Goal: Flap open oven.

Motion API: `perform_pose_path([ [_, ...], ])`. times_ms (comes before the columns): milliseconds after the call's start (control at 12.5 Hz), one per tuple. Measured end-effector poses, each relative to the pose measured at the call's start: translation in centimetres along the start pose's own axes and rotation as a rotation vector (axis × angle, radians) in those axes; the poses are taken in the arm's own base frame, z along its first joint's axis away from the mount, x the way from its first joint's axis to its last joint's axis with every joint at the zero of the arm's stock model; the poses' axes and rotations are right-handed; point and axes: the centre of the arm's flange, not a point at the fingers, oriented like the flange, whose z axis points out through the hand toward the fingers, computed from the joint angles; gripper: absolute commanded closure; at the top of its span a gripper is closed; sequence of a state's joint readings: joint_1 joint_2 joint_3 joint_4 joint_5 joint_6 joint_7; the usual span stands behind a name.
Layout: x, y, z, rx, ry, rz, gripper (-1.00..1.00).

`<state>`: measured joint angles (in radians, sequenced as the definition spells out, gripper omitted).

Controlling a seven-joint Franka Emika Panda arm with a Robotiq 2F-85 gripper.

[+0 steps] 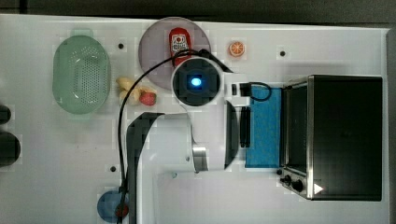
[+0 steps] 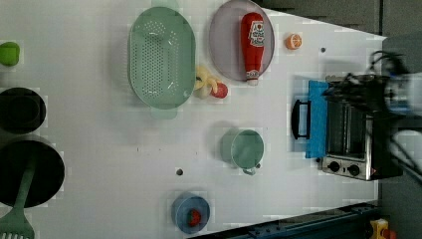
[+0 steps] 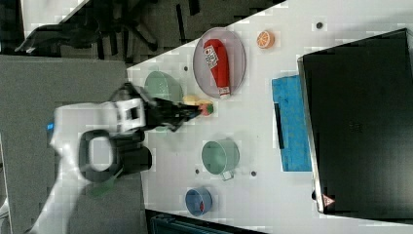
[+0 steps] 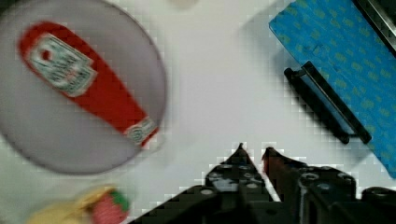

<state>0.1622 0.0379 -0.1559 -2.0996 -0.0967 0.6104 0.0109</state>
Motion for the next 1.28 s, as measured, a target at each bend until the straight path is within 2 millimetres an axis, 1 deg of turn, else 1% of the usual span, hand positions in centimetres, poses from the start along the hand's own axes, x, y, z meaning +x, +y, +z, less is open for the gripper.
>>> perform_pose_path([
  [160,-0.1,1.8,-5.5,0.029,-0.009,0.034,0.65],
  [400,-0.7,5.9,-11.7,0.001,-0.067,0.120,0.65],
  [560,-1.3,7.7,-14.5,-0.023,-0.111,0.144,0.65],
  [720,-1.9,7.9,-16.9,-0.017,-0.120,0.154,0.65],
  [880,-2.2,7.9,-18.5,0.007,-0.108,0.154,0.65],
  [960,-2.2,7.8,-18.7,0.014,-0.106,0.155,0.65],
  [1120,-2.1,8.0,-18.2,0.000,-0.112,0.159,0.65],
  [1280,-2.2,7.6,-17.7,-0.008,-0.119,0.156,0.65],
])
